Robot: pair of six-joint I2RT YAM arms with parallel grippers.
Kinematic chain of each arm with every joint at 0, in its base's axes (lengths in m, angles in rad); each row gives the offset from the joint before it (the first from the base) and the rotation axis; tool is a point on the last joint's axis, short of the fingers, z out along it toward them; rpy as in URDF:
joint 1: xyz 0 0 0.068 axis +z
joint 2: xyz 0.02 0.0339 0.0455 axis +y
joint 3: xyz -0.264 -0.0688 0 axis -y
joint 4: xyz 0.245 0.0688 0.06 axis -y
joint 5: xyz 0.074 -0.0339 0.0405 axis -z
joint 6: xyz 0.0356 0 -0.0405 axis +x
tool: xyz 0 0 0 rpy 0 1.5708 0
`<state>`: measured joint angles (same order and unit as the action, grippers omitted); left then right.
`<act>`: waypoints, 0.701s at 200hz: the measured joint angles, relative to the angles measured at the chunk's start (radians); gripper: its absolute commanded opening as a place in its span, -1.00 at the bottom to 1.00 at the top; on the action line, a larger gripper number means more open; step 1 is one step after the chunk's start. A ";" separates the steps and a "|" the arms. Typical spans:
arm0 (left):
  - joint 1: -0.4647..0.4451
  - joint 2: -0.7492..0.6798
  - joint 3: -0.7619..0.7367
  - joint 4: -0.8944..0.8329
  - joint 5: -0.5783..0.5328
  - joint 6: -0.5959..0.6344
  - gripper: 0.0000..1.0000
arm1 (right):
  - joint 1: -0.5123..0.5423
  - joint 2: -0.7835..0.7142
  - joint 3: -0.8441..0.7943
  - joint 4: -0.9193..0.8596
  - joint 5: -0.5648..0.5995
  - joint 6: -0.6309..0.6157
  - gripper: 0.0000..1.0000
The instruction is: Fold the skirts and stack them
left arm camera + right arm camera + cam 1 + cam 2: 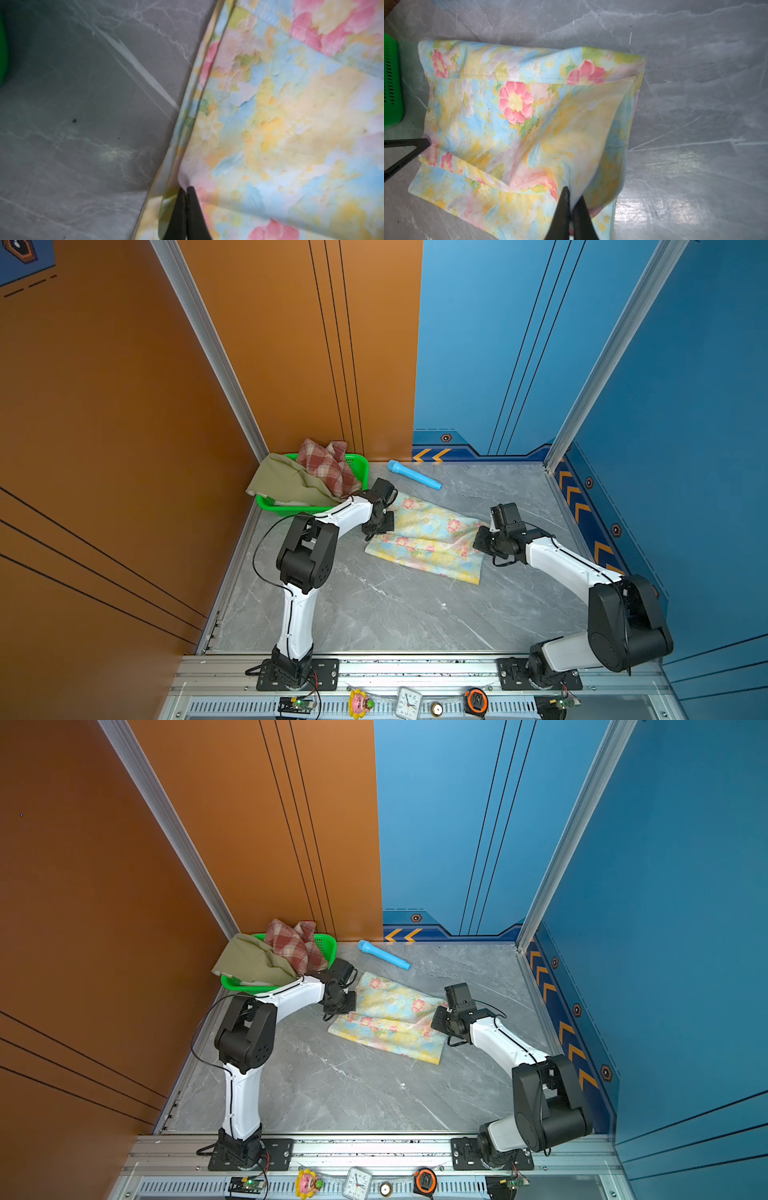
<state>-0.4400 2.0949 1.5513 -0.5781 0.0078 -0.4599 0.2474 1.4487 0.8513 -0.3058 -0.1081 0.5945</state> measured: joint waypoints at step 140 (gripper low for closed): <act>0.034 -0.301 -0.121 0.062 0.004 0.051 -1.00 | 0.039 -0.233 -0.057 -0.026 0.008 -0.046 -0.93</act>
<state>-0.4057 1.7943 1.4303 -0.5163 0.0120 -0.4084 0.2859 1.2156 0.7944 -0.3313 -0.0998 0.5488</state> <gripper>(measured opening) 0.045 0.048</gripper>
